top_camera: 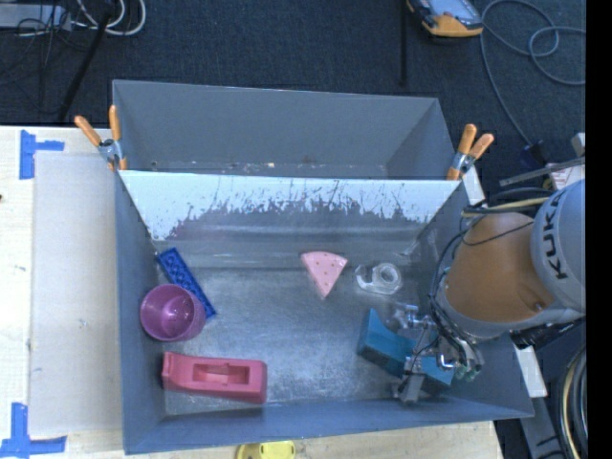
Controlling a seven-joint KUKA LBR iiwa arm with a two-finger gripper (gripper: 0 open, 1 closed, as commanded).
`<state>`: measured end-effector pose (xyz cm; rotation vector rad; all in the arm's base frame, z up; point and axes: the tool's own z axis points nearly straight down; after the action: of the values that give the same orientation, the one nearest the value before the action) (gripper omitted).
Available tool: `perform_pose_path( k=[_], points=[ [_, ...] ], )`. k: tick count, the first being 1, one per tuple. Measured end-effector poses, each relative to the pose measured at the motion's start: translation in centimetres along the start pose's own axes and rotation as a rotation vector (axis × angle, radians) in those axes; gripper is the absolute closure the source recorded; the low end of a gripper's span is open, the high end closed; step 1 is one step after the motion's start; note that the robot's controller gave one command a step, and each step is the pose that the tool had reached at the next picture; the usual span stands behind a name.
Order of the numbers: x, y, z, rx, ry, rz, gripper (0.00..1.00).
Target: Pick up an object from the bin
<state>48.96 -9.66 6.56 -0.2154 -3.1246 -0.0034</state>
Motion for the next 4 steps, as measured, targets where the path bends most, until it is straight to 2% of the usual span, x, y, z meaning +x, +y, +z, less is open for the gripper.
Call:
perform_pose_path(
  k=[1,3,4],
  points=[
    [-0.31,-0.43,-0.31,-0.003,-0.004,-0.017,1.0],
    [-0.28,-0.4,-0.32,-0.003,-0.004,-0.018,1.0],
    [-0.06,-0.36,-0.86,-0.003,0.002,-0.019,1.0]
  ],
)
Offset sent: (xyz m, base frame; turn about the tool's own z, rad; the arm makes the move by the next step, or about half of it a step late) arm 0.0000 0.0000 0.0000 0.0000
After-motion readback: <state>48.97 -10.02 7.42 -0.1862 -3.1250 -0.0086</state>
